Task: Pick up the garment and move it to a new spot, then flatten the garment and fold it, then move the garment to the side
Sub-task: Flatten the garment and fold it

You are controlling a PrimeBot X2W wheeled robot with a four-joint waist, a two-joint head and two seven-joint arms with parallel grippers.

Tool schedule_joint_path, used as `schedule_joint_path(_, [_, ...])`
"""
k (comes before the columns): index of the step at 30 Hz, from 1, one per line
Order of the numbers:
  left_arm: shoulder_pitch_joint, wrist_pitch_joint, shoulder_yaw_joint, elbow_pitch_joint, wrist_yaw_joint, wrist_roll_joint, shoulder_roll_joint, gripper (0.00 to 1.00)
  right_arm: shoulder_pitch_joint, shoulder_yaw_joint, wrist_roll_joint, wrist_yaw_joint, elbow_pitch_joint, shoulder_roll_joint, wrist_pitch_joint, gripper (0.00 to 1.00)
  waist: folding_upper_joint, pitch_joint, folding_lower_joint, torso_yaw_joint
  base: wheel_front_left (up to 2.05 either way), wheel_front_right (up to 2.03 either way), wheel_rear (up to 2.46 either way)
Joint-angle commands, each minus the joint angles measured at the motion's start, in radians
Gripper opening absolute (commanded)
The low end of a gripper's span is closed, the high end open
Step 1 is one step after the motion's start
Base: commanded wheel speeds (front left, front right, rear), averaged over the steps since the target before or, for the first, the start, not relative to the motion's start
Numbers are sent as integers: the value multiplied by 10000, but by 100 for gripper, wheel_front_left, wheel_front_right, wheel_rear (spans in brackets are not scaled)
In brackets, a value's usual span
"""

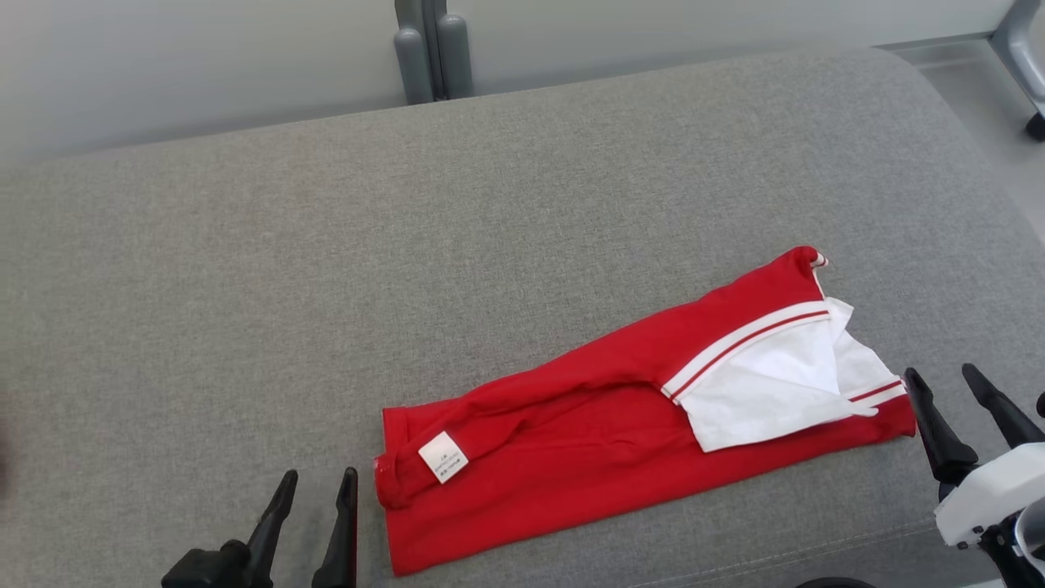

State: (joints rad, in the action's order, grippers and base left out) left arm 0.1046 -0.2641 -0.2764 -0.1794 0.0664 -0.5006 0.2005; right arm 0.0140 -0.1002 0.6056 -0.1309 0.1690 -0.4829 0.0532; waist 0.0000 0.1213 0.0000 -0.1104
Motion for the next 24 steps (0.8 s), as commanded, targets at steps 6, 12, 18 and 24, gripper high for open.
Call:
schedule_joint_path(6, [648, -1, 1111, 1210, -93, 1274, -578, 100, -298, 549, -1098, 4, 274, 379, 951, 100, 0, -482, 0, 440, 0, 0, 0])
schedule_joint_path(12, [475, -1, 1717, 1555, -16, 2279, -899, 100, 623, 526, -1496, 5, 1559, 822, 936, 100, 0, -109, 0, 851, 0, 0, 0])
schedule_joint_path(18, [5, 0, 1825, 1572, 187, 2644, -1210, 100, 2167, -211, -1598, 5, 2826, 644, -148, 100, 0, 568, 0, 1378, 0, 0, 0])
schedule_joint_path(24, [-189, -1, 1852, 1383, 331, 2620, -1409, 100, 3081, -891, -1635, 5, 3876, 102, -1001, 100, 0, 907, 0, 1809, 0, 0, 0])
